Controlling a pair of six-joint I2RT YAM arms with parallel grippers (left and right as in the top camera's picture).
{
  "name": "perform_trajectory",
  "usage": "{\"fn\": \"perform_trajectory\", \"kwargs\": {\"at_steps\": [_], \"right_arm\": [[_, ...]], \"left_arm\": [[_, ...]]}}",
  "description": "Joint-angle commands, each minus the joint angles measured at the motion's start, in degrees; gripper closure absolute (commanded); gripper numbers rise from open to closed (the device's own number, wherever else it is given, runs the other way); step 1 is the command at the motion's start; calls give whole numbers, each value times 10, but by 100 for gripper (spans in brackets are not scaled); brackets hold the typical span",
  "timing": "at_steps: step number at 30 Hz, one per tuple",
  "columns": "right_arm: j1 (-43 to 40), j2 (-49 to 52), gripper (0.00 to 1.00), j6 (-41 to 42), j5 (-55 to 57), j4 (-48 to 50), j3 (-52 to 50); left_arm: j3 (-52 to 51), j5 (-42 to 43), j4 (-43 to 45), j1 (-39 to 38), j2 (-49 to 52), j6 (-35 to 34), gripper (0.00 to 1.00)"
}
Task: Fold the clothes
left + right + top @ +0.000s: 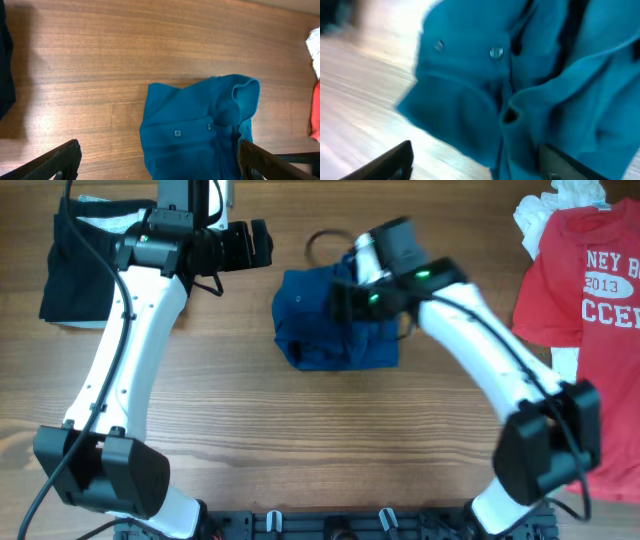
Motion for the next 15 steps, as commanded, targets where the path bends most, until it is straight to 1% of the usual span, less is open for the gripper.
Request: {"fn": "perform_trajectory", "kwargs": {"at_steps": [1, 3, 4, 5, 7, 8, 9, 15], "right_arm": [[22, 51, 47, 16, 125, -2, 9], [18, 58, 48, 45, 160, -10, 9], [13, 60, 51, 47, 172, -15, 9], [6, 61, 61, 48, 178, -20, 9], [-10, 61, 77, 64, 189, -36, 9], [-20, 61, 87, 67, 190, -45, 9], [-28, 61, 96, 73, 190, -54, 9], [-73, 62, 96, 72, 186, -106, 0]], "left_arm": [[4, 0, -14, 2, 10, 23, 0], [4, 0, -18, 2, 10, 22, 0], [4, 0, -20, 2, 10, 23, 0], [4, -4, -23, 2, 10, 22, 0], [4, -12, -26, 2, 10, 22, 0], [4, -12, -27, 2, 10, 22, 0], [4, -12, -29, 2, 10, 22, 0], [4, -12, -35, 2, 10, 22, 0]]}}
